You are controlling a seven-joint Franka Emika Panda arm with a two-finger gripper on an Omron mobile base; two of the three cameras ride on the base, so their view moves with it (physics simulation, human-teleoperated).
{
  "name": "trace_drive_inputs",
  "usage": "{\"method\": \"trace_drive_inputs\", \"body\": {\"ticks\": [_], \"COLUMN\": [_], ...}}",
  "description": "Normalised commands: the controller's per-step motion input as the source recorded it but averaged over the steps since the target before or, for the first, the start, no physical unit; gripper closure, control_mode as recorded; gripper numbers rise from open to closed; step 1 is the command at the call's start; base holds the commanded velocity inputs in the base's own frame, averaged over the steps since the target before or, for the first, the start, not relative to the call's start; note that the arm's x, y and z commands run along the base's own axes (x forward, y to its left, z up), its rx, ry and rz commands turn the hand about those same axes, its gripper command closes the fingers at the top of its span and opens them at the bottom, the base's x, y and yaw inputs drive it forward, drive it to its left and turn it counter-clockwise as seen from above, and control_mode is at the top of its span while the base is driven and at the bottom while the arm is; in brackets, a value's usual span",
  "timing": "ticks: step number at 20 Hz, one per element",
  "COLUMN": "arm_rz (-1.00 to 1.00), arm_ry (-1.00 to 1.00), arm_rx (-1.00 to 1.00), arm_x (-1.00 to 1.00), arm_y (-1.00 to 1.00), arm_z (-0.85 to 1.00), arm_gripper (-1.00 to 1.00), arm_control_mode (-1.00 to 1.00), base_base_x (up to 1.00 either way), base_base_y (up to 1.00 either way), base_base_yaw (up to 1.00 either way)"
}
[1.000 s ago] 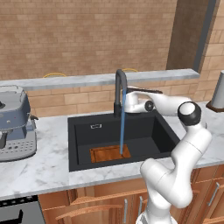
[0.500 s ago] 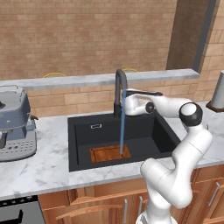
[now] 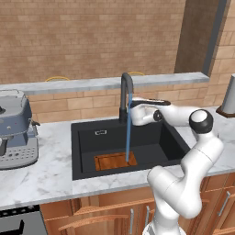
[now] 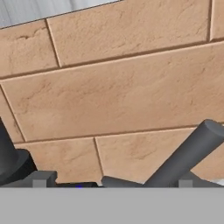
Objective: Turn on the sink faucet with hot water and rinse the cutting board for ten seconds, then turn off the faucet. Push the cutting board to reach the water if necessary.
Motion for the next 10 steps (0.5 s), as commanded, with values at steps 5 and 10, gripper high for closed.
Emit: {"method": "trace_drive_inputs", "body": {"ticks": [5, 10], "arm_rz": [0.0, 0.0], "arm_ry": [-0.07, -0.13], "arm_rx": [-0.17, -0.23], "arm_x": [0.14, 0.01], "arm_y": [0.59, 0.7], "arm_z": [0.02, 0.06], "arm_gripper": [-1.0, -1.0], "arm_control_mode": [-1.0, -1.0], "base_base_x": [0.0, 0.0], "base_base_y": [0.0, 0.0], "base_base_yaw": [0.0, 0.0]}}
